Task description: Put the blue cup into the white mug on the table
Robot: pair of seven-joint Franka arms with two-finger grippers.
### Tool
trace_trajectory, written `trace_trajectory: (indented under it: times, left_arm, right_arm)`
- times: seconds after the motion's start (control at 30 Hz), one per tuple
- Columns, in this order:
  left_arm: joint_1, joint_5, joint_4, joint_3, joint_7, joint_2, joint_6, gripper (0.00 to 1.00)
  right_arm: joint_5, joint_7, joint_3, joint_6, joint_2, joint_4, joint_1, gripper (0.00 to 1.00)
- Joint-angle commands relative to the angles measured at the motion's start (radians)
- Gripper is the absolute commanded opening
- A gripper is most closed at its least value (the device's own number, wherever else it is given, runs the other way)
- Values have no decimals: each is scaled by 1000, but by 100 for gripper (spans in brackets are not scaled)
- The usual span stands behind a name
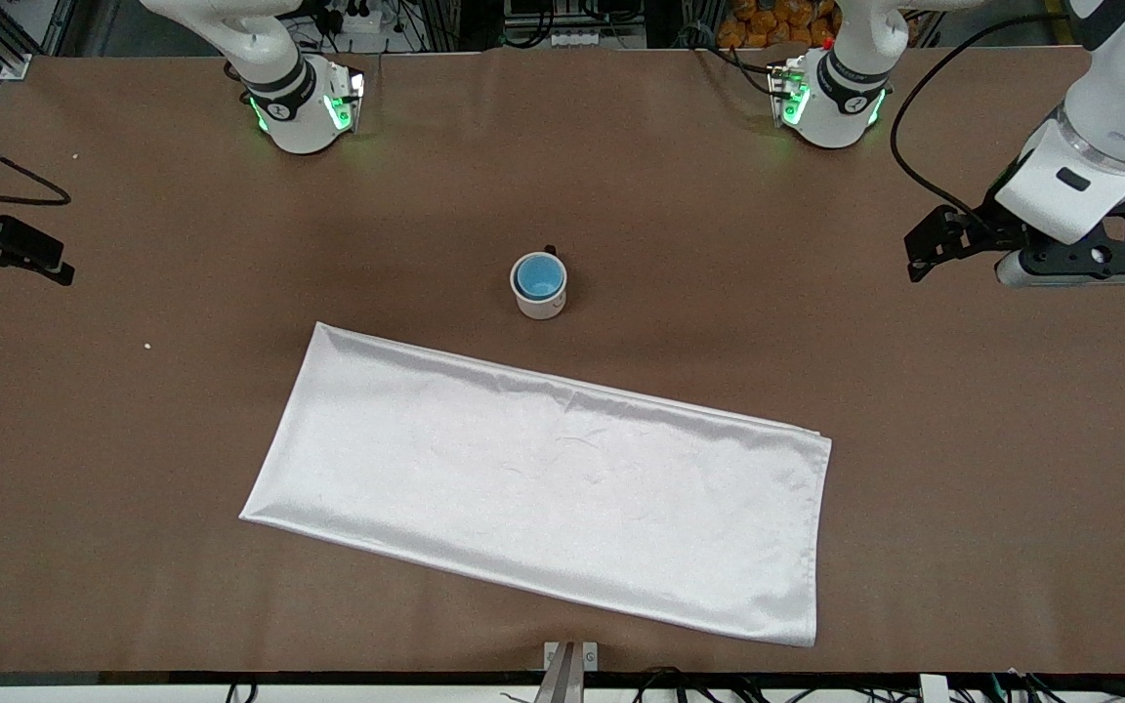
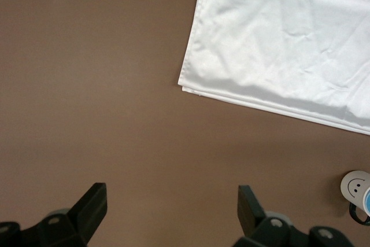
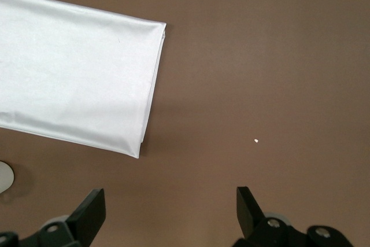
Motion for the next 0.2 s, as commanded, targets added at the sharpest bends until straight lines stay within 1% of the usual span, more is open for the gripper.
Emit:
trace_trajectory:
  times: [0.0, 0.17]
  left_arm:
    - [1, 12, 26, -8, 9, 13, -40, 100]
    - [4, 12, 26, -8, 12, 14, -42, 100]
  right_arm:
    - [3, 15, 4, -1, -27, -25, -4, 100]
    - [3, 15, 4, -1, -27, -25, -5, 100]
